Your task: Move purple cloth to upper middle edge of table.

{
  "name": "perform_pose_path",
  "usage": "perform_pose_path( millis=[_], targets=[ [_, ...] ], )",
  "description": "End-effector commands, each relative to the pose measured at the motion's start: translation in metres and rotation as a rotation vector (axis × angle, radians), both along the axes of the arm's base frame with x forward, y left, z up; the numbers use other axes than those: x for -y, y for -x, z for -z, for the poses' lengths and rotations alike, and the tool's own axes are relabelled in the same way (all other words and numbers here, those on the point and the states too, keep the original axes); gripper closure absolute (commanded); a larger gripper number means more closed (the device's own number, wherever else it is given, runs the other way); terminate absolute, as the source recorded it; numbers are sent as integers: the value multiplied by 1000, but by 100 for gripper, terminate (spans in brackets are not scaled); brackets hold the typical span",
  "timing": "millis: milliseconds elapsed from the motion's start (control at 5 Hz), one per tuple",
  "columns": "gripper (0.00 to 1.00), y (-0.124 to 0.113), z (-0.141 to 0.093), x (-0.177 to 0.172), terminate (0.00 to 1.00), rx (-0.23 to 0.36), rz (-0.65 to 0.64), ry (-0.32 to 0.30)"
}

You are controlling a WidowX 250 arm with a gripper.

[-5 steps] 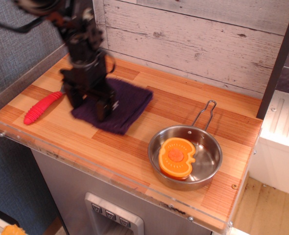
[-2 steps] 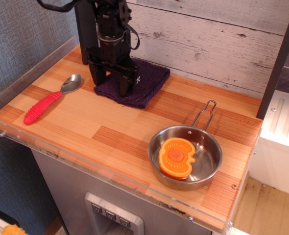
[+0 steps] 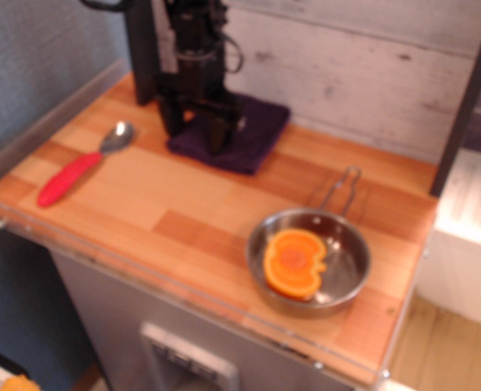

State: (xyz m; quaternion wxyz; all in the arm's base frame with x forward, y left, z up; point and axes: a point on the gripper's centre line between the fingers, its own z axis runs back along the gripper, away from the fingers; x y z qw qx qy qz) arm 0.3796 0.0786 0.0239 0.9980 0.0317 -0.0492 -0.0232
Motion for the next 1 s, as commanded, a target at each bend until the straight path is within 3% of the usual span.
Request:
perform_pose_path(
  millis=[0,200,400,600,800],
  targets=[
    [0,-19,-99,10,0,219,36,-9],
    [0,0,-112,11,0,219,32,-9],
    [0,42,-109,15,0,174,11,5],
    [0,76,-91,14,0,143,7,11],
    [0,84,-71,10,0,95,14,-19]
  ],
)
